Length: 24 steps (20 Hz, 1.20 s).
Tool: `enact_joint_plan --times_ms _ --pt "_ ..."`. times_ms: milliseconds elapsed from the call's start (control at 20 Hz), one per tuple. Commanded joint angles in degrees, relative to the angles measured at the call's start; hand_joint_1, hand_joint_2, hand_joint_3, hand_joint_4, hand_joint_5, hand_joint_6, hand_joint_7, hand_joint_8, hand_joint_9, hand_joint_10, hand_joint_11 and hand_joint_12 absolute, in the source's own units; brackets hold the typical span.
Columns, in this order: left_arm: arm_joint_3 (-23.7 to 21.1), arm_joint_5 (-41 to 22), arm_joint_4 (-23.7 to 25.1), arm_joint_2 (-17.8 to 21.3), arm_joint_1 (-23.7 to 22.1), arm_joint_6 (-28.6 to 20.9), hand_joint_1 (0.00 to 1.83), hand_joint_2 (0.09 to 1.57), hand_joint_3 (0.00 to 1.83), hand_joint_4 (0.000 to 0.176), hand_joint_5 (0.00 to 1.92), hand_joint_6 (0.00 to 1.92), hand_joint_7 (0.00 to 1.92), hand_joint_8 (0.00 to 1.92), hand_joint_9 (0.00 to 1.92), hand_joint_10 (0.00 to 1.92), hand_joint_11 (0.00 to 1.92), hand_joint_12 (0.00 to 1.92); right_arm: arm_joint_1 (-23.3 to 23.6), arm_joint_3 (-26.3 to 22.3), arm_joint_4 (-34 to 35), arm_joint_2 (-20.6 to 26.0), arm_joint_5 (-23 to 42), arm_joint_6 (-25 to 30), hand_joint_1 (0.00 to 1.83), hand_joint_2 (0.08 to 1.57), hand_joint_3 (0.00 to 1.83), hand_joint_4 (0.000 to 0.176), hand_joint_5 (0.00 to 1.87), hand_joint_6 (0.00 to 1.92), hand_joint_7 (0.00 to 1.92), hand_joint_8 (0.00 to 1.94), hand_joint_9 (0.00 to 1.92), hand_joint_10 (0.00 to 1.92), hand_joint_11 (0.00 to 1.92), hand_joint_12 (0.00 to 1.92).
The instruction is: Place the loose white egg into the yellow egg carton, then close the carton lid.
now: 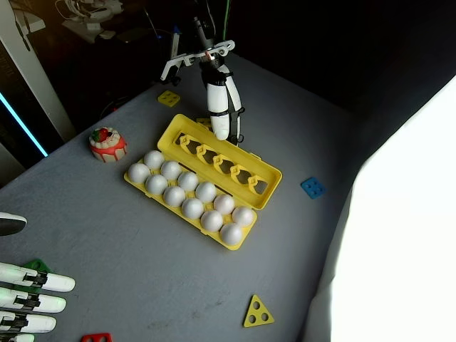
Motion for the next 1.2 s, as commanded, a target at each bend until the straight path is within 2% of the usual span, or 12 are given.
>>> enact_joint_plan --times_ms 0,300,350,600,750,800,850,950,1150 --pt "0.0 3.3 2.4 -0.6 -1.4 -0.4 0.19 1.38 0.0 0.012 0.4 0.02 0.45 0.01 0.13 0.63 0.0 1.34 0.3 0.0 -0.2 0.2 6.8 0.0 0.17 1.17 0.0 0.0 0.29 0.0 0.35 0.0 0.35 0.0 0.0 1.04" --pt "-0.2 4.6 2.9 -1.5 -8.5 5.3 0.21 1.37 0.0 0.01 0.41 0.01 0.47 0.02 0.13 0.63 0.0 1.34 0.2 -0.1 -0.2 0.2 6.9 -0.1 0.16 1.18 0.0 0.0 0.29 0.0 0.35 0.0 0.34 0.0 0.0 1.03" --pt "-0.6 4.3 1.4 -1.7 -10.4 8.3 0.2 1.38 0.0 0.01 0.4 0.01 0.47 0.01 0.13 0.62 0.0 1.34 0.2 -0.1 -0.2 0.2 6.9 -0.1 0.16 1.18 0.0 0.0 0.27 0.0 0.33 0.0 0.32 0.0 0.0 0.99" --pt "-3.5 2.9 -0.1 -1.7 -14.9 13.5 0.17 1.39 0.0 0.009 0.4 0.01 0.44 0.0 0.13 0.61 0.0 1.27 0.2 -0.1 -0.2 0.2 7.0 -0.1 0.15 1.18 0.0 0.0 0.29 0.01 0.35 0.0 0.34 0.01 0.0 1.03" --pt "-5.2 2.3 -2.9 -1.7 -16.9 19.9 0.17 1.39 0.0 0.01 0.4 0.01 0.43 0.0 0.13 0.62 0.0 1.33 0.2 -0.1 -0.2 0.2 7.1 -0.1 0.1 1.19 0.0 0.0 0.27 0.01 0.33 0.0 0.33 0.0 0.0 1.03" --pt "-5.7 2.3 -3.1 -1.7 -17.2 20.8 0.21 1.39 0.0 0.013 0.4 0.01 0.44 0.01 0.13 0.62 0.0 1.33 0.2 -0.1 -0.2 0.2 7.1 -0.1 0.13 1.19 0.0 0.0 0.29 0.01 0.35 0.01 0.35 0.01 0.0 1.07" --pt "-6.5 2.3 -3.4 -1.6 -17.6 22.1 0.21 1.39 0.0 0.013 0.39 0.0 0.44 0.01 0.12 0.62 0.0 1.34 0.2 -0.1 -0.2 0.2 7.1 -0.2 0.13 1.19 0.0 0.0 0.28 0.0 0.34 0.0 0.33 0.01 0.0 1.02" --pt "-7.9 2.1 -3.8 -1.4 -17.8 24.1 0.2 1.39 0.0 0.012 0.41 0.01 0.44 0.01 0.12 0.62 0.0 1.34 0.2 -0.1 -0.2 0.2 7.4 -0.2 0.14 1.19 0.0 0.0 0.28 0.0 0.34 0.0 0.33 0.01 0.0 1.06" --pt "-9.7 2.3 -5.2 -1.3 -17.8 29.0 0.18 1.38 0.0 0.022 0.4 0.01 0.44 0.0 0.11 0.63 0.0 1.3 0.2 -0.1 -0.2 0.2 7.4 -0.3 0.18 1.18 0.0 0.0 0.3 0.0 0.35 0.0 0.33 0.0 0.0 1.03"
